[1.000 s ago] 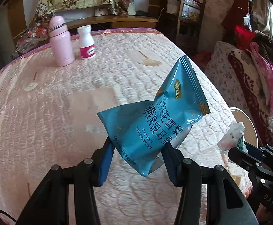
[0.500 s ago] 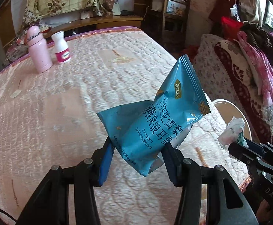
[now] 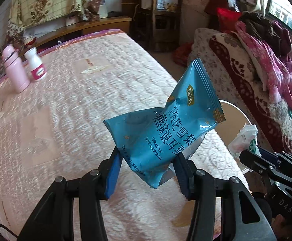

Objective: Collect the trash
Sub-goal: 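Carry the blue packet and tissue over the white bucket with both tools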

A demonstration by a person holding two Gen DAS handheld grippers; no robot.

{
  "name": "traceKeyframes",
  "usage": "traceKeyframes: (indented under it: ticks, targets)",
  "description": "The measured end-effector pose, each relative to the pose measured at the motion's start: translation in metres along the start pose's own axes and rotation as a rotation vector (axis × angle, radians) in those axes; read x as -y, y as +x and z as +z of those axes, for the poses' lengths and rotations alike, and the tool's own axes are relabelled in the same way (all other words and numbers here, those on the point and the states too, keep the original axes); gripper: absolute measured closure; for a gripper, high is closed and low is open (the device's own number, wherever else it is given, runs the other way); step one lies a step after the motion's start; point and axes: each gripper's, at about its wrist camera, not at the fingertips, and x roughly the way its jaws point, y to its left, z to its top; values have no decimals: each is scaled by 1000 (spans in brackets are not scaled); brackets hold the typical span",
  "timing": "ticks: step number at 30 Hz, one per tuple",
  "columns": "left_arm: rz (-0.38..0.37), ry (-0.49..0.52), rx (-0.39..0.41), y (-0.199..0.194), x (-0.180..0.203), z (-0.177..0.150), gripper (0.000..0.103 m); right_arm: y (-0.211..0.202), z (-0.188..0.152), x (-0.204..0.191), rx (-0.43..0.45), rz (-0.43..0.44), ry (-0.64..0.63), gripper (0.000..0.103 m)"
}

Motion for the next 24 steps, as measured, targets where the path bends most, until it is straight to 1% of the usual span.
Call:
traceKeyframes:
  ticks: [7, 11, 16, 24]
  targets:
    - [-36, 51, -20, 13, 36, 8, 51, -5, -1, 29, 7, -53, 44, 75]
    - [-51, 75, -32, 21, 54, 12, 51, -7, -2, 46, 9, -70, 80, 75]
    - [-67, 89, -47, 32, 73, 17, 51, -9, -1, 69, 12, -95, 121, 75]
    - [-117, 91, -73, 46, 101, 24, 50, -10, 1, 96, 18, -140, 162, 75]
